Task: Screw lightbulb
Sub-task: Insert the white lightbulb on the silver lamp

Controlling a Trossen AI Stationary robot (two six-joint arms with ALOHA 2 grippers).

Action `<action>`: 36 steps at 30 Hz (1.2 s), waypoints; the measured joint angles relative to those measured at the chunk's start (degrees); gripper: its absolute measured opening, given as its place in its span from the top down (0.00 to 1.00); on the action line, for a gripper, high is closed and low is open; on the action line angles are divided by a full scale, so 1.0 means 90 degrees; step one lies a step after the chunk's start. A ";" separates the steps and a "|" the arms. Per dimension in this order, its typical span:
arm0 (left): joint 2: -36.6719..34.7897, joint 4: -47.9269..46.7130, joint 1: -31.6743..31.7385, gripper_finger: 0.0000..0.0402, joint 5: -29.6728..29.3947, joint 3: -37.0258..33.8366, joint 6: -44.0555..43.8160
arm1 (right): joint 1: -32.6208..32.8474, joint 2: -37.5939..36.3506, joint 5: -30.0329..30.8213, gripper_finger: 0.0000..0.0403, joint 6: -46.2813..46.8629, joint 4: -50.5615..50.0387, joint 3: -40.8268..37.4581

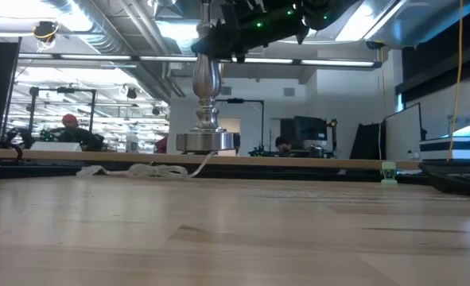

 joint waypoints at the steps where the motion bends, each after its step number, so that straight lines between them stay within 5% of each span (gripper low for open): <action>1: 0.0063 0.0130 0.0009 0.27 -0.0054 0.0000 0.0103 | 0.0000 0.0000 0.0044 0.66 -0.0010 0.0002 0.0000; 9: 0.0357 0.0908 0.0060 0.27 -0.0653 0.0000 0.1052 | 0.0000 0.0000 0.0146 0.66 0.0002 0.0020 0.0000; 21: 0.0376 0.0949 0.0371 0.28 -0.0919 0.0005 0.0822 | 0.0000 0.0000 0.0217 0.66 0.0008 0.0026 0.0000; 32: 0.0379 0.0894 0.0369 0.65 -0.0651 0.0005 0.0808 | 0.0002 0.0000 0.0268 0.66 -0.0020 0.0031 0.0000; 36: 0.0379 0.0872 0.0372 0.65 -0.0412 0.0005 0.0809 | 0.0000 0.0000 0.0024 0.66 0.0005 0.0077 0.0000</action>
